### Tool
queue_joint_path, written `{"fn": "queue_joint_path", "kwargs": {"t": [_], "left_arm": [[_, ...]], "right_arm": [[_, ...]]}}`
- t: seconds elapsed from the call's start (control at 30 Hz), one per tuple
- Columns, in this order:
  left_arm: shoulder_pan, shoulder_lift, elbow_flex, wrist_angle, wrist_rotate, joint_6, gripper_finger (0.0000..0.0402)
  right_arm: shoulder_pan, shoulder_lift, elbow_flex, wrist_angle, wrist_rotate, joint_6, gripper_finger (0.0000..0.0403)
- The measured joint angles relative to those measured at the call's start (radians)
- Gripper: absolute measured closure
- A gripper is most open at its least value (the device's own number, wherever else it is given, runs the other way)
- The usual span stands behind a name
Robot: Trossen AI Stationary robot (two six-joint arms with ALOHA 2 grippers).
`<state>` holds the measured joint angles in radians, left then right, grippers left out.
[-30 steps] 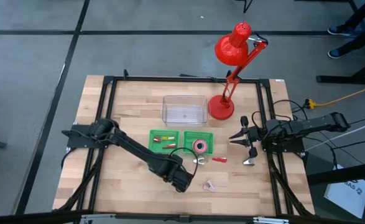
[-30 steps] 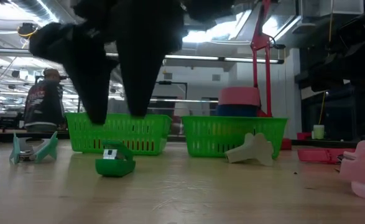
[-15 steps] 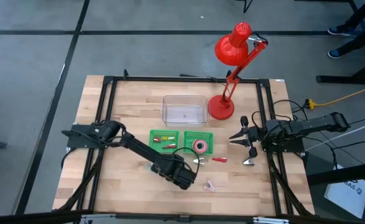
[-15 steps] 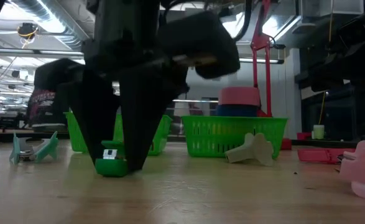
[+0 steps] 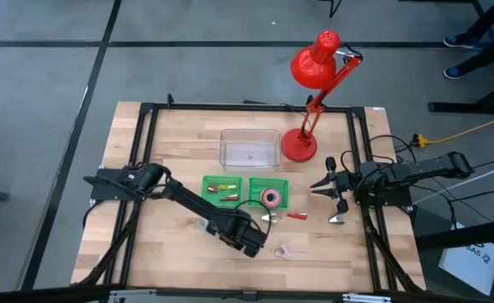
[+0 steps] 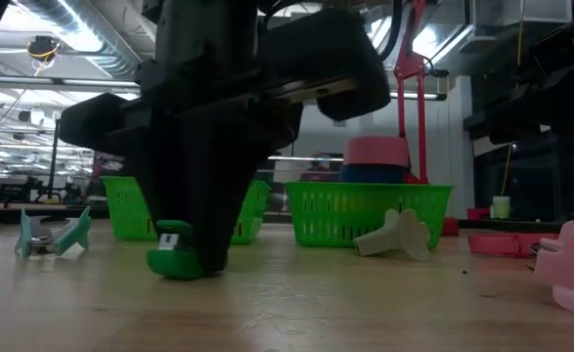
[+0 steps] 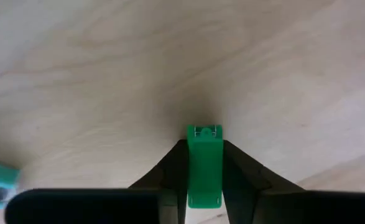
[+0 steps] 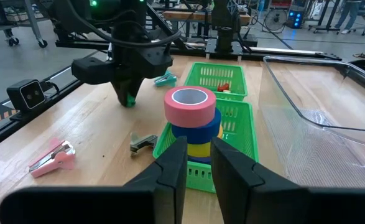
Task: Pick and place Stapler, Stapler remover, tape
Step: Put the green stapler into the left green bin
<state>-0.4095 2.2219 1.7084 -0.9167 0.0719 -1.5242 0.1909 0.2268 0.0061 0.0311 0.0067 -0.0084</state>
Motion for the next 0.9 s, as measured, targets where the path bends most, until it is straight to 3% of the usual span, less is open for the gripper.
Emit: {"fn": "queue_joint_path", "kwargs": {"t": [0.5, 0.9], "left_arm": [[0.002, -0.098, 0.0, 0.109, 0.013, 0.028, 0.0339], [0.047, -0.281, 0.0, -0.098, -0.181, 0.216, 0.0339]], "right_arm": [[0.0, 0.0, 0.0, 0.0, 0.0, 0.0, 0.0331], [0.0, 0.0, 0.0, 0.0, 0.0, 0.0, 0.0331]]}}
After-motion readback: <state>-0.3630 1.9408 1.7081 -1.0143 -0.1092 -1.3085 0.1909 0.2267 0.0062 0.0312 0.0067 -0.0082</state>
